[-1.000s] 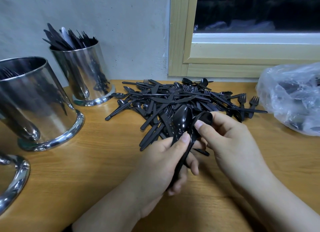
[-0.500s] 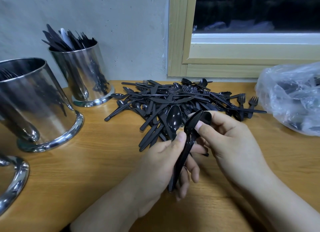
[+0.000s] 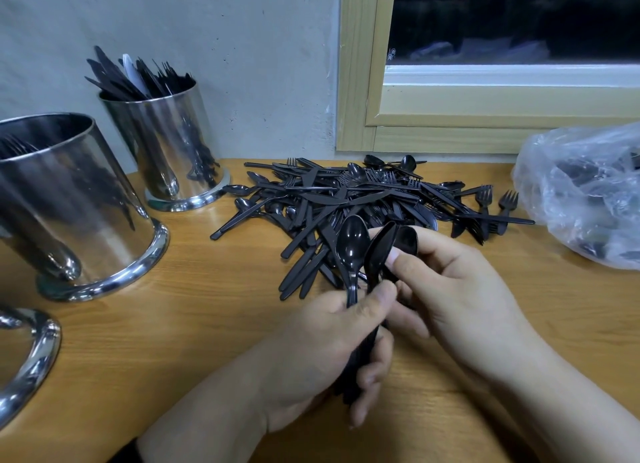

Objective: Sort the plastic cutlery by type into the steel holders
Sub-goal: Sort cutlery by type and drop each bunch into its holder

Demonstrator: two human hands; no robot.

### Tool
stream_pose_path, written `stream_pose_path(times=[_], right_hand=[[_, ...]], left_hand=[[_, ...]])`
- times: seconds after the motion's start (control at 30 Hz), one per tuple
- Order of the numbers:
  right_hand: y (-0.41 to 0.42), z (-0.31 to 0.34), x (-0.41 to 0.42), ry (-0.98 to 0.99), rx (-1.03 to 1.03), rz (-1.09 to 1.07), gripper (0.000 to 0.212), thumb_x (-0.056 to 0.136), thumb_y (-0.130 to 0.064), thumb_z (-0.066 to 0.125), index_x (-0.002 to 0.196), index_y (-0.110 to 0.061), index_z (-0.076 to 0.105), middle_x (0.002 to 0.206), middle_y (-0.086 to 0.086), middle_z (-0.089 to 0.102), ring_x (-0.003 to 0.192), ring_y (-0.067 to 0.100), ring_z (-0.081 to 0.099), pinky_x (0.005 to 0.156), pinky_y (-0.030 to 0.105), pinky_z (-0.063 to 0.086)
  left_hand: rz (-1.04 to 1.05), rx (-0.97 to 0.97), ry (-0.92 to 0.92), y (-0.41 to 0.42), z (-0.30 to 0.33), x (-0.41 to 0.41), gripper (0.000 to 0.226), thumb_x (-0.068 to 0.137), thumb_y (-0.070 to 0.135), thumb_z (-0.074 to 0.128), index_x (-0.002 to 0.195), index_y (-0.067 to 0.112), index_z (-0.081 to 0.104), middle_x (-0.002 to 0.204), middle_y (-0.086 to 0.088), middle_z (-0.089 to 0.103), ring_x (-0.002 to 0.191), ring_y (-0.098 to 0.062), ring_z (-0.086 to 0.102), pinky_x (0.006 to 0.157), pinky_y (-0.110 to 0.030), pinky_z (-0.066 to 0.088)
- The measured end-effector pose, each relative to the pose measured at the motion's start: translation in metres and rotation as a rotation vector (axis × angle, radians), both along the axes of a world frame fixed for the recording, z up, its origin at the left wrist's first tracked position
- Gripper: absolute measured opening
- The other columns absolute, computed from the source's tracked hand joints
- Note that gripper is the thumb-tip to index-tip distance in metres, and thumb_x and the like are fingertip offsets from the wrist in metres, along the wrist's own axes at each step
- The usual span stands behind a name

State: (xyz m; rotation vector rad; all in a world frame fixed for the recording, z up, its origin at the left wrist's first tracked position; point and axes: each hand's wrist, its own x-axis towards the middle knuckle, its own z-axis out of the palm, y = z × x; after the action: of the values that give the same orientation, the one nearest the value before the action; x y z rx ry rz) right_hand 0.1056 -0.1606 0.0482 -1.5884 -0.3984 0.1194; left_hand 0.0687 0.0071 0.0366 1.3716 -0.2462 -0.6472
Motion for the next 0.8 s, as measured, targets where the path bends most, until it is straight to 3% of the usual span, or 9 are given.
stream_pose_path(times=[0.17, 0.27, 0.37, 0.47, 0.53, 0.63, 0.73, 0.8], right_hand=[[0.0, 0.003, -0.004, 0.032, -0.061, 0.082, 0.03, 0.094, -0.038, 0.054, 0.092, -0.01, 0.062, 0.055, 0.036, 0.043, 0.036, 0.02, 0.032, 0.038, 0.024, 0.021], [0.003, 0.005, -0.006, 0.101, -0.004, 0.139, 0.022, 0.097, -0.034, 0.053, 0.11, -0.026, 0.068, 0.07, 0.035, 0.059, 0.034, 0.019, 0.032, 0.033, 0.018, 0.023], [0.005, 0.006, -0.008, 0.124, 0.059, 0.122, 0.025, 0.1, -0.022, 0.052, 0.118, -0.027, 0.068, 0.091, 0.011, 0.074, 0.038, 0.021, 0.039, 0.035, 0.022, 0.028], [0.006, 0.008, -0.005, 0.113, 0.059, 0.022, 0.017, 0.099, -0.016, 0.053, 0.109, -0.015, 0.067, 0.083, 0.007, 0.072, 0.056, 0.031, 0.051, 0.052, 0.038, 0.043], [0.005, 0.007, -0.002, 0.115, 0.067, -0.044, 0.014, 0.098, -0.013, 0.056, 0.107, -0.01, 0.067, 0.077, 0.012, 0.069, 0.058, 0.025, 0.058, 0.051, 0.028, 0.051], [0.002, 0.004, 0.0, -0.004, -0.083, -0.108, 0.011, 0.094, -0.02, 0.063, 0.101, -0.017, 0.071, 0.074, 0.009, 0.067, 0.063, 0.008, 0.059, 0.059, 0.015, 0.05], [-0.004, 0.003, 0.004, -0.044, -0.164, -0.17, 0.024, 0.087, -0.042, 0.063, 0.102, -0.025, 0.071, 0.08, -0.002, 0.07, 0.062, 0.0, 0.057, 0.062, 0.014, 0.048], [-0.012, 0.002, 0.01, -0.182, -0.459, -0.257, 0.024, 0.084, -0.053, 0.064, 0.093, -0.031, 0.068, 0.083, -0.01, 0.068, 0.066, 0.002, 0.058, 0.063, 0.019, 0.046]], left_hand=[[-0.107, 0.054, -0.01, 0.002, 0.0, 0.0, 0.044, 0.103, 0.048, 0.051, 0.11, 0.008, 0.067, 0.051, -0.001, 0.043, 0.039, -0.013, 0.049, 0.047, -0.029, 0.038], [-0.164, 0.044, 0.016, 0.003, -0.003, 0.0, 0.039, 0.103, 0.047, 0.053, 0.11, 0.012, 0.069, 0.05, -0.001, 0.04, 0.041, -0.013, 0.05, 0.051, -0.03, 0.035], [-0.155, 0.03, 0.031, 0.001, -0.005, 0.0, 0.036, 0.1, 0.047, 0.056, 0.107, 0.014, 0.07, 0.053, -0.002, 0.044, 0.044, -0.014, 0.054, 0.052, -0.027, 0.041], [0.059, 0.024, 0.009, -0.002, -0.008, 0.003, 0.033, 0.095, 0.04, 0.067, 0.1, 0.008, 0.066, 0.066, -0.006, 0.059, 0.048, -0.019, 0.058, 0.05, -0.028, 0.049], [0.203, 0.126, -0.11, -0.002, -0.013, 0.005, 0.027, 0.095, 0.035, 0.068, 0.09, 0.009, 0.064, 0.069, -0.005, 0.059, 0.05, -0.02, 0.056, 0.049, -0.03, 0.048], [0.266, 0.183, -0.179, -0.001, -0.013, 0.005, 0.026, 0.092, 0.046, 0.065, 0.083, 0.022, 0.068, 0.062, 0.002, 0.049, 0.047, -0.012, 0.04, 0.045, -0.026, 0.035], [0.421, 0.135, -0.155, 0.003, -0.006, 0.007, 0.023, 0.088, 0.047, 0.065, 0.08, 0.026, 0.068, 0.061, 0.004, 0.045, 0.048, -0.011, 0.034, 0.042, -0.022, 0.028], [0.594, 0.143, -0.174, 0.01, -0.006, 0.012, 0.026, 0.094, 0.041, 0.064, 0.083, 0.018, 0.062, 0.062, 0.001, 0.045, 0.048, -0.013, 0.033, 0.041, -0.022, 0.027]])
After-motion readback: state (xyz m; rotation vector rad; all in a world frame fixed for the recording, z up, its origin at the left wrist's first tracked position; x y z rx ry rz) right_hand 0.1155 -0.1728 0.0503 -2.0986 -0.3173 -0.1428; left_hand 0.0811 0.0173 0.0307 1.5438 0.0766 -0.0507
